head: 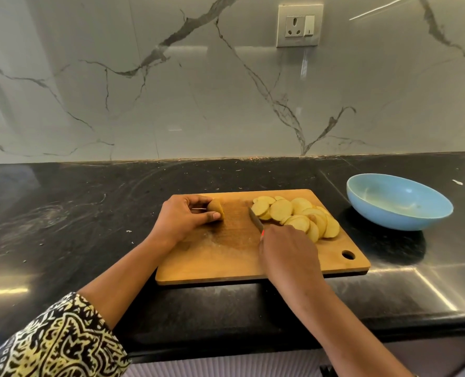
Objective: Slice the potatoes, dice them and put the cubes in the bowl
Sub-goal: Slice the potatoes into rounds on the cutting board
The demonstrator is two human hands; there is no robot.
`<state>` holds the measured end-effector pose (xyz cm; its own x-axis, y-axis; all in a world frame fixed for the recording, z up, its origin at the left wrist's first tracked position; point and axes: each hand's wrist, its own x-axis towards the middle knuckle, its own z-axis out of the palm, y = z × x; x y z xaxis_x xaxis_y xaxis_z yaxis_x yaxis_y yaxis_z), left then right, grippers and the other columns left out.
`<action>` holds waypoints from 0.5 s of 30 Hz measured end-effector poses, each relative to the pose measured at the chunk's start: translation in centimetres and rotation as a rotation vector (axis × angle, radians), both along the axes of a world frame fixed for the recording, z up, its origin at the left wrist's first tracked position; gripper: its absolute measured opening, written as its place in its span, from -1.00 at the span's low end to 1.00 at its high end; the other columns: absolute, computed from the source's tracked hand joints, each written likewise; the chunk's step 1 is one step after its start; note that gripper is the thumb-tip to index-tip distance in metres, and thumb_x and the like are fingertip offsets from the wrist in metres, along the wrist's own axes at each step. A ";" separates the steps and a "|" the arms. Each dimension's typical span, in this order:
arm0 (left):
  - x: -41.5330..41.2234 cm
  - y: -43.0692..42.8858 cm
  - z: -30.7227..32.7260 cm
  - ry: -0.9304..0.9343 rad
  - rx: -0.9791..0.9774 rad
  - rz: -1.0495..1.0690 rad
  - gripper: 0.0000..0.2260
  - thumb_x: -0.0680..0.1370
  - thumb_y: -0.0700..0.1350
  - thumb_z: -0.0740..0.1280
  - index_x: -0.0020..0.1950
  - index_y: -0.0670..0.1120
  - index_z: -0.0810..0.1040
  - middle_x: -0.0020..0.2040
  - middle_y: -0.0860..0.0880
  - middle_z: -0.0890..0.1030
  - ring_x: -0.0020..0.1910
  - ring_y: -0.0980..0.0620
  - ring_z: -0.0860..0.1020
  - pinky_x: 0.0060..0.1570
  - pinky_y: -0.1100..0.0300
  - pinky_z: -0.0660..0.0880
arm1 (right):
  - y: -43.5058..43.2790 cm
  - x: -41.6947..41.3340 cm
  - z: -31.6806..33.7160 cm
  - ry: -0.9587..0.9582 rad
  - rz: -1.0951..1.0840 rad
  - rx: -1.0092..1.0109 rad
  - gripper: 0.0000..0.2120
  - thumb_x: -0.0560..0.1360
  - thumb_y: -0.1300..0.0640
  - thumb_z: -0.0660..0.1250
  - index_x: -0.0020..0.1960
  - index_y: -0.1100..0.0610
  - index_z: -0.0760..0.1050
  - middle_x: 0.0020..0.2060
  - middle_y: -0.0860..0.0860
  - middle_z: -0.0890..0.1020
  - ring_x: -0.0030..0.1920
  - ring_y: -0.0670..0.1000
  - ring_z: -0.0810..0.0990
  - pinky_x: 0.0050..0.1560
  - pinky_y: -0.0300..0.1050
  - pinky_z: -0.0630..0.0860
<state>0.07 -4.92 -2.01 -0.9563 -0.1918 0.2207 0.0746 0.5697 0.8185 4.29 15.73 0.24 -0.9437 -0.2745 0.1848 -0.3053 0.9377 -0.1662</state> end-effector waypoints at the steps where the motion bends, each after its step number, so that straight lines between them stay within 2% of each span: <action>1: 0.0 0.0 0.0 -0.001 0.004 -0.003 -0.62 0.35 -0.06 0.52 0.14 0.00 0.60 -0.10 0.18 0.62 -0.10 0.31 0.58 -0.09 0.44 0.47 | 0.1 0.0 0.1 -0.001 -0.015 -0.008 -0.76 0.65 0.10 0.07 0.11 0.10 0.50 -0.02 0.01 0.59 -0.09 0.01 0.54 -0.21 -0.15 0.34; 3: -0.1 -0.1 -0.1 -0.002 0.010 -0.005 -0.61 0.34 -0.06 0.52 0.14 0.00 0.60 -0.08 0.17 0.62 -0.07 0.28 0.59 -0.02 0.39 0.48 | 0.3 0.2 0.3 0.009 -0.013 -0.025 -0.77 0.64 0.10 0.09 0.11 0.10 0.50 -0.04 0.00 0.59 -0.12 0.00 0.52 -0.22 -0.16 0.34; 5: -0.1 -0.1 -0.1 0.000 0.015 -0.007 -0.61 0.33 -0.05 0.53 0.14 0.01 0.60 -0.08 0.17 0.63 -0.06 0.27 0.59 0.03 0.35 0.49 | 0.2 0.3 0.5 0.046 0.015 -0.046 -0.78 0.64 0.07 0.11 0.11 0.09 0.50 -0.14 -0.02 0.55 -0.19 -0.04 0.45 -0.25 -0.18 0.33; 7: -0.1 0.0 0.0 0.006 0.020 -0.010 -0.62 0.33 -0.06 0.53 0.13 0.01 0.60 -0.08 0.17 0.62 -0.07 0.28 0.59 -0.04 0.41 0.49 | -0.2 0.3 0.6 0.122 0.062 -0.082 -0.77 0.64 0.04 0.11 0.15 0.07 0.49 -0.19 -0.05 0.52 -0.22 -0.06 0.43 -0.29 -0.21 0.30; 10: 0.0 0.1 0.0 0.017 0.039 -0.008 -0.61 0.31 -0.07 0.55 0.11 0.02 0.60 -0.09 0.17 0.64 -0.11 0.30 0.61 -0.17 0.48 0.48 | -1.2 0.1 0.6 0.217 0.156 -0.127 -0.71 0.64 0.01 0.09 0.27 0.04 0.45 -0.10 -0.05 0.61 -0.21 -0.06 0.48 -0.30 -0.23 0.33; 12: 0.0 0.1 -0.1 0.031 0.054 -0.007 -0.60 0.30 -0.08 0.56 0.10 0.00 0.61 -0.08 0.14 0.66 -0.11 0.27 0.62 -0.15 0.47 0.50 | -1.7 0.1 0.6 0.218 0.198 -0.135 -0.73 0.64 0.00 0.09 0.26 0.03 0.45 -0.09 -0.06 0.61 -0.17 -0.06 0.54 -0.25 -0.22 0.39; 15: 0.0 0.1 -0.2 0.046 0.047 -0.017 -0.61 0.29 -0.07 0.56 0.09 0.00 0.62 -0.08 0.12 0.67 -0.10 0.27 0.63 -0.09 0.43 0.52 | -2.2 -0.1 0.4 0.189 0.216 -0.126 -0.76 0.63 0.00 0.12 0.22 0.03 0.46 -0.17 -0.09 0.53 -0.22 -0.09 0.47 -0.26 -0.24 0.36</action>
